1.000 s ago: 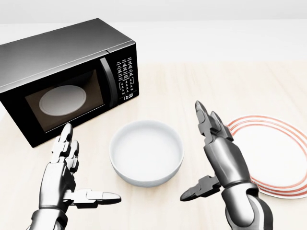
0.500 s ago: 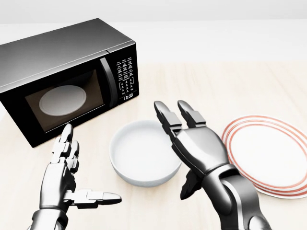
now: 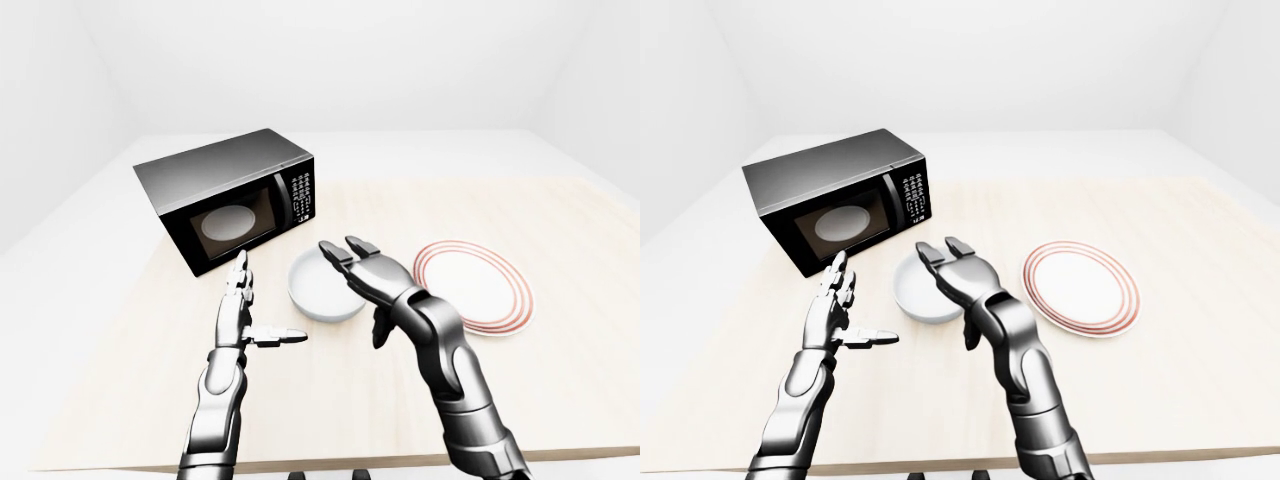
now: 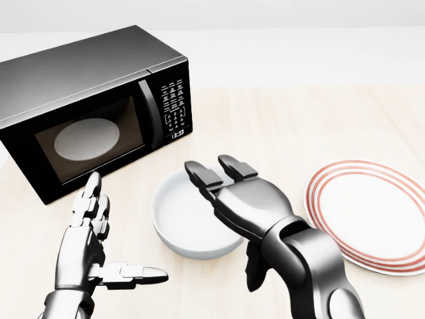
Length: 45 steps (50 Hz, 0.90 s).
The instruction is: Pick up the white bowl and put it on the plate.
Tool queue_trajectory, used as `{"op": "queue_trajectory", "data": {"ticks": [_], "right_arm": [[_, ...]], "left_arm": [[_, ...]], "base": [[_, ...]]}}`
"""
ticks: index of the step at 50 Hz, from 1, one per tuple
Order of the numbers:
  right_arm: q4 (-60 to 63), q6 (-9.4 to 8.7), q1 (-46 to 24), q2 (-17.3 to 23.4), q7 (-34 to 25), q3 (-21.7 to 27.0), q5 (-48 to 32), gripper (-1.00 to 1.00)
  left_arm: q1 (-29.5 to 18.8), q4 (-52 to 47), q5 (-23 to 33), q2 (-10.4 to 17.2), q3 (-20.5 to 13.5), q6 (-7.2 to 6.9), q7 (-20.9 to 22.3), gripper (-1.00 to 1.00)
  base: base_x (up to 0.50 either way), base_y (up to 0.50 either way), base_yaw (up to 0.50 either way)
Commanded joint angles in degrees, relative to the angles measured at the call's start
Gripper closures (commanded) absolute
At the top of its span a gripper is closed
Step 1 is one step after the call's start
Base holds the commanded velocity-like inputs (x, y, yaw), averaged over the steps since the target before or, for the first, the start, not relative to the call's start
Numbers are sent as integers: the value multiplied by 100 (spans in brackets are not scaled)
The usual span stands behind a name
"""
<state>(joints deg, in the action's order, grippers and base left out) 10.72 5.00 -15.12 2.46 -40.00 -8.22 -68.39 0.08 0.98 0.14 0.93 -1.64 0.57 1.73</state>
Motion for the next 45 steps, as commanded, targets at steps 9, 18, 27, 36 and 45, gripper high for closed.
{"op": "queue_trajectory", "data": {"ticks": [9,18,27,36,45], "right_arm": [[143,0,-507,-199,0,-90,512,-100],[-143,0,-525,-164,0,-122,462,-100],[-767,0,-588,-98,0,-70,384,-100],[-1508,0,-691,-67,0,-73,285,-100],[-1718,0,-744,-97,0,-87,259,-100]], "left_arm": [[-35,102,-4,13,-19,65,26,-100],[-16,84,1,9,-12,67,30,-100],[-8,65,2,7,-9,53,33,-100],[-6,84,3,6,-7,76,30,-100],[-7,39,3,5,-2,28,28,-100]], "base": [[0,0,0],[0,0,0],[0,0,0],[0,0,0],[0,0,0]]}}
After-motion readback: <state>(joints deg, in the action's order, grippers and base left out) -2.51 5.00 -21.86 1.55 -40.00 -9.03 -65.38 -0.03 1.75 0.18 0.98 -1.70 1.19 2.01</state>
